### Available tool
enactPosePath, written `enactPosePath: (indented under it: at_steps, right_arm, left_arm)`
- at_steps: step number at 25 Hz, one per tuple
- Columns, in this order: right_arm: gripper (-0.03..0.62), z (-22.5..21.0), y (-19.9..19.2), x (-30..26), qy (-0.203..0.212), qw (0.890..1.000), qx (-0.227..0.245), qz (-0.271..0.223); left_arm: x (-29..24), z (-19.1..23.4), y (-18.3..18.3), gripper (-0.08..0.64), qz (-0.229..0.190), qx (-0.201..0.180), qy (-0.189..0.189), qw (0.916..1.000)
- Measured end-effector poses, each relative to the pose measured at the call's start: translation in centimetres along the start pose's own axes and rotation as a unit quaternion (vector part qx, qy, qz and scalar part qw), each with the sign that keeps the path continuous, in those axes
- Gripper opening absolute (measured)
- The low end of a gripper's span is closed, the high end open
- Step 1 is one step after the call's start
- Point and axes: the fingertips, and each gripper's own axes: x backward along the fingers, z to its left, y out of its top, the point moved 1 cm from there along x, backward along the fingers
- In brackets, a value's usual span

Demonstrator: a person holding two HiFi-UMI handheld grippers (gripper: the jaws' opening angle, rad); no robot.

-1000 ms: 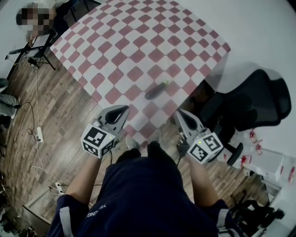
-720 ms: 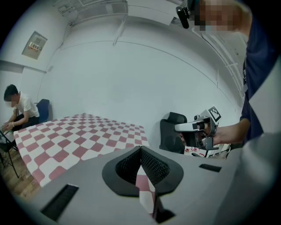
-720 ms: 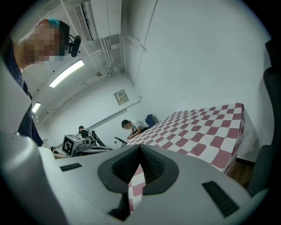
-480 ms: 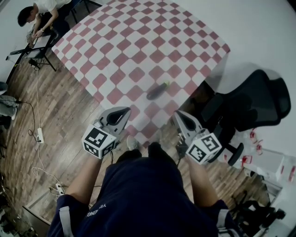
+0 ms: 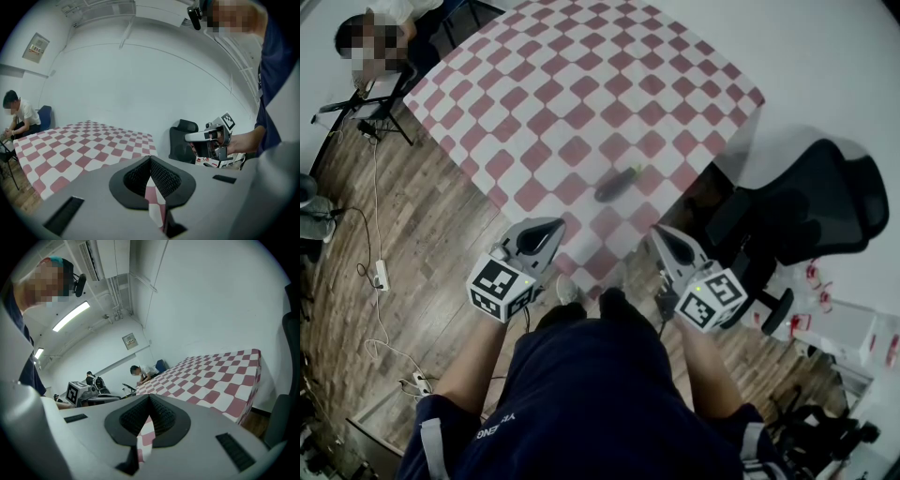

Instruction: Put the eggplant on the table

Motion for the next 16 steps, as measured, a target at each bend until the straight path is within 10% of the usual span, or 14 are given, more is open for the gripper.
enactPosePath:
  at_steps: [16]
  right_arm:
    - [0.015,-1.2,-0.1,0.4,0.004,1.000,-0.002,0.009]
  left_arm:
    - [-1.3,-0.7,0.1,0.026,0.005,0.004,0.002,1.0000]
